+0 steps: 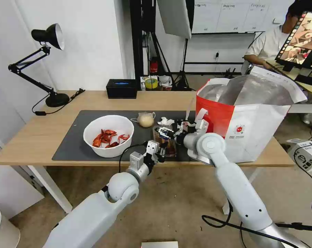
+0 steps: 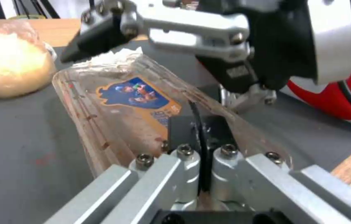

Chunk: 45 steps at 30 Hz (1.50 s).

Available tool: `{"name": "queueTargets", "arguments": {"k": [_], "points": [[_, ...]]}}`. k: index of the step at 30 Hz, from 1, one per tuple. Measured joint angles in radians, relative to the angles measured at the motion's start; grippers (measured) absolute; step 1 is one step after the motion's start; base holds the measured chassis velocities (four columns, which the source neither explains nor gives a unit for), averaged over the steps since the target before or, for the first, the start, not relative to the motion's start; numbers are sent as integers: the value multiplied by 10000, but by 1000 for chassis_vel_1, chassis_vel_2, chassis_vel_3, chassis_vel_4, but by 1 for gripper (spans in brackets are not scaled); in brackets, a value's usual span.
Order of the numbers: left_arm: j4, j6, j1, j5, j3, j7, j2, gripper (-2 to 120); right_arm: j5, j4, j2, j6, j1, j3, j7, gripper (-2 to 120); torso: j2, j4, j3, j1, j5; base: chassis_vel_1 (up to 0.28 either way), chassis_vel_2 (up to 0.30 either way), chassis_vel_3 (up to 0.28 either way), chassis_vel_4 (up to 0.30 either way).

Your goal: Pick up the trash from the table and place it into the takeout bag.

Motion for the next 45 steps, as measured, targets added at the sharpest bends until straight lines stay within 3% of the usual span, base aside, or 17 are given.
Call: {"name": "queueTargets", "arguments": {"k": [14,16,21,24,26,27,32,37,40,45], "points": [[-119,-39,135,25,-50,-14,36,0,189,82,-52,-109,-172,36,95,98,1,-1,0,-1,0,0,0,0,0],[-178,-44,158,28,-65,-29,63,0,226,91,-76,-110,-200,42,89,84,0,0,0,-1,0,0,0,0,0],[-216,-49,188,29,-75,-42,69,0,232,116,-151,-111,-244,52,86,72,1,-1,0,-1,0,0,0,0,0],[-248,-58,207,32,-79,-51,67,0,239,171,-272,-112,-279,63,79,55,1,-1,0,-1,1,0,0,0,0],[-249,-59,206,33,-80,-52,67,0,246,185,-296,-113,-282,65,77,52,1,0,0,-1,0,0,0,0,0],[-253,-60,206,33,-81,-54,68,0,253,208,-343,-112,-292,76,74,43,1,0,0,-1,0,0,0,0,0],[-305,-59,232,32,-111,-67,82,0,259,225,-404,-111,-309,107,67,30,1,-1,0,-1,0,0,0,0,0],[-515,-66,402,30,-274,-72,187,0,264,252,-439,-104,-362,166,64,8,1,-1,0,0,1,0,0,0,0],[-692,-67,567,23,-424,-71,294,0,273,261,-441,-99,-415,211,44,0,1,-1,0,0,1,0,0,0,0],[-1005,-94,942,18,-813,-71,482,0,278,317,-452,-77,-537,284,-52,0,1,0,0,-1,0,0,0,0,0]]}}
